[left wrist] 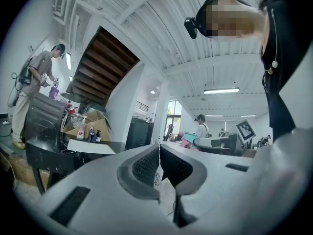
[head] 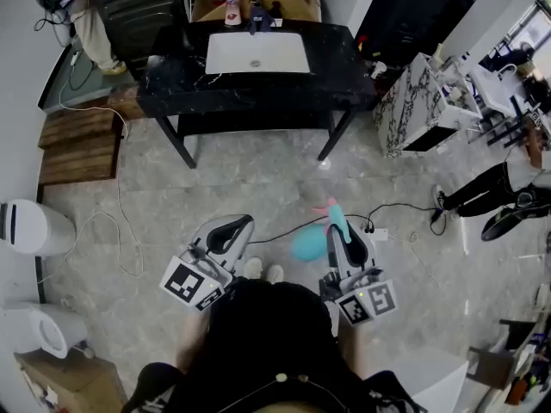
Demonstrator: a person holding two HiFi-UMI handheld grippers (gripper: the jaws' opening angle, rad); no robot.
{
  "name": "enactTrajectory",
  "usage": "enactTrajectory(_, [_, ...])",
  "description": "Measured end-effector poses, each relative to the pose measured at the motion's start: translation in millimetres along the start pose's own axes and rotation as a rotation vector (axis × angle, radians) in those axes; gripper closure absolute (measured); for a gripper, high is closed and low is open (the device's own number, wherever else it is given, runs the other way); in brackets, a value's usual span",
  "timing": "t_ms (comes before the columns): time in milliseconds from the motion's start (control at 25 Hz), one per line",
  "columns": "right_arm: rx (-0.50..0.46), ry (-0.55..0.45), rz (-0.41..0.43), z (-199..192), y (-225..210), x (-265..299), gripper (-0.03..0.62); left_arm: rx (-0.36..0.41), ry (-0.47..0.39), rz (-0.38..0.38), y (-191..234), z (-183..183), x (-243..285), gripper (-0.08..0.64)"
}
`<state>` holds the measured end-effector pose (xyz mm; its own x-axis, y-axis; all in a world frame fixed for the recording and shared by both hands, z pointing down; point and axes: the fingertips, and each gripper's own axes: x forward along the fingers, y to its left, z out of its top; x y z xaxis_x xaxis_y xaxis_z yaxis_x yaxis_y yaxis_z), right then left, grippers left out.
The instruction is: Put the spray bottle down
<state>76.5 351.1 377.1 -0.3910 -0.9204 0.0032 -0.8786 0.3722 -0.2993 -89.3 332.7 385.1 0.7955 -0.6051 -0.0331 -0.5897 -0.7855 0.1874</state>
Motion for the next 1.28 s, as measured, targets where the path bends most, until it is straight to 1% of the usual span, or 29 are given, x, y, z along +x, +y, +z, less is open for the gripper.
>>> enactTrajectory(200, [-0.027, -0.002, -0.019, 1.1, -0.7, -0.1, 0.502, 0.002, 0.004, -0.002, 0.5, -0.3, -1.7, 0.549])
enactTrajectory(320, [-0.073, -0.009, -0.028, 3.3, 3.6, 2.2, 0.503, -0.003, 0.005, 0.000, 4.7, -1.4, -5.8, 0.549])
enactTrajectory(440, [-0.113, -0.010, -0.011, 3.2, 12.6, 9.1, 0.503, -0.006, 0.012, -0.001, 13.0, -4.5, -9.0, 0.549])
enactTrajectory(560, [-0.104, -0.006, -0.001, -0.7, 17.7, 13.7, 0.503, -0.012, 0.024, -0.007, 18.3, -8.2, -11.6, 0.549])
enactTrajectory(840, [-0.113, 0.040, -0.017, -12.0, 12.9, 31.6, 0.503, -0.040, 0.043, -0.010, 33.9, -15.4, -8.0, 0.549])
enactTrajectory(1040, [-0.125, 0.039, -0.030, -7.5, -5.9, 58.5, 0.503, -0.044, 0.054, -0.009, 58.4, -15.5, 13.8, 0.549])
enactTrajectory(1280, [-0.125, 0.025, -0.060, 3.4, -53.0, 102.6, 0.503, -0.041, 0.065, -0.004, 95.1, -14.8, 60.4, 0.549])
